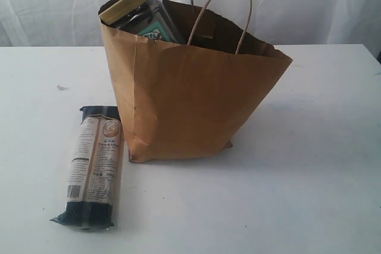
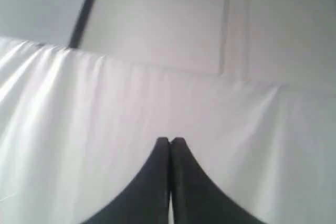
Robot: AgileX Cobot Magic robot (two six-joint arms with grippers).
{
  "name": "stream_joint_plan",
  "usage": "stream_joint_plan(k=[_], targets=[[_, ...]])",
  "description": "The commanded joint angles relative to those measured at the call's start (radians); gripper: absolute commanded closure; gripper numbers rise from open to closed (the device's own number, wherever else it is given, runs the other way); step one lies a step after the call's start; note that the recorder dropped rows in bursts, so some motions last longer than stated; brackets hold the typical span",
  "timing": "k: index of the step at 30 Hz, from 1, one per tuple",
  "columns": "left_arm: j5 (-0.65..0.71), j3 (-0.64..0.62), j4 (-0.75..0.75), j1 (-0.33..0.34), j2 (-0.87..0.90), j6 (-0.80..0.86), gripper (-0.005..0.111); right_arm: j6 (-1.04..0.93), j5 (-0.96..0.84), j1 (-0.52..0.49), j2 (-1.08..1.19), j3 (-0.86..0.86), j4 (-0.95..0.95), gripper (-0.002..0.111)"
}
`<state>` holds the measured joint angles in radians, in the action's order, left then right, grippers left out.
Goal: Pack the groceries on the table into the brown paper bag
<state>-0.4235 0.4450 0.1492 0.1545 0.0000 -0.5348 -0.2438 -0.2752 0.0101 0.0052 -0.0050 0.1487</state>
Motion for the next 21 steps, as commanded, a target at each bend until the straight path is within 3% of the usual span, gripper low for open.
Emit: stream_joint_plan(k=[1,2,5,8,15,21], targets=[[0.407,0.005,-0.402,0.003,0.000,0.621,0.107,0.006,0.090,-0.002,-0.005,0.005,0.015,0.108],[0.520,0.005,-0.427,0.003,0.000,0.700,0.107,0.009,0.094,-0.002,-0.005,0.005,0.016,0.108],[0.846,0.005,-0.412,0.003,0.000,0.728,0.107,0.020,0.097,-0.002,-0.005,0.005,0.018,0.108],[0.994,0.005,-0.422,0.003,0.000,0.707,0.107,0.020,0.097,-0.002,-0.005,0.005,0.018,0.108],[0.806,0.007,-0.720,0.001,0.021,0.691,0.107,0.019,0.105,-0.002,-0.005,0.005,0.018,0.108],[0.880,0.084,-0.753,0.001,0.224,0.688,0.107,0.019,0.105,-0.002,-0.005,0.005,0.018,0.108]])
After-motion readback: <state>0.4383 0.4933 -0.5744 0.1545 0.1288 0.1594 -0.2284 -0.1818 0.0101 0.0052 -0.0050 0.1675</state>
